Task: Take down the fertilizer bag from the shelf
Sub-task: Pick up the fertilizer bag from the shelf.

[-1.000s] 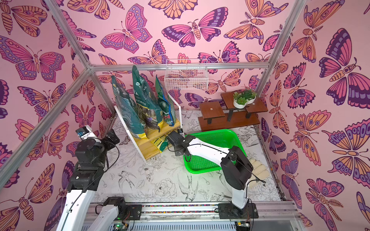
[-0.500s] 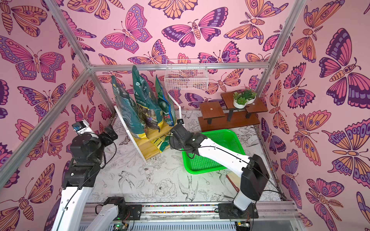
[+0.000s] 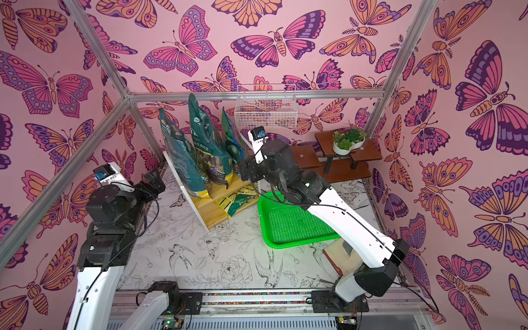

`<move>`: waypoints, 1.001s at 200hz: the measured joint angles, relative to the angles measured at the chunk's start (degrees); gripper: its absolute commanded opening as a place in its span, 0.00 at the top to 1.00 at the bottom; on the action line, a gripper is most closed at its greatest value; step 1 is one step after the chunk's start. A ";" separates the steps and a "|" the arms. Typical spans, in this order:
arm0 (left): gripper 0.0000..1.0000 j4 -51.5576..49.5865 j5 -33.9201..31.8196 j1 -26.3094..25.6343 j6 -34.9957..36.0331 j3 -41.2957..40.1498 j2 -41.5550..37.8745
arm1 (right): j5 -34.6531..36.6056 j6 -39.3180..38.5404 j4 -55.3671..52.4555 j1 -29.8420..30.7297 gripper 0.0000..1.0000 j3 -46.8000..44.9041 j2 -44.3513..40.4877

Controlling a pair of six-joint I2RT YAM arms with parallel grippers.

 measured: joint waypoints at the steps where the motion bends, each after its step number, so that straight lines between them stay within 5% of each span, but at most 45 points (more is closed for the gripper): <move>1: 0.00 0.02 0.00 0.00 -0.07 0.00 0.07 | -0.15 -0.17 0.07 -0.09 0.11 0.42 0.26; 56: 0.00 0.48 0.04 0.00 -1.03 -0.74 0.87 | -7.58 -3.54 -0.98 -4.00 0.21 13.55 12.81; 138: 0.00 1.75 0.98 0.00 -1.31 -1.09 0.87 | -9.73 -6.60 -1.31 -5.49 0.35 24.33 23.15; 200: 0.00 1.75 1.07 0.00 -1.27 -1.53 0.66 | -9.99 -7.72 -0.87 -5.92 0.67 27.32 27.32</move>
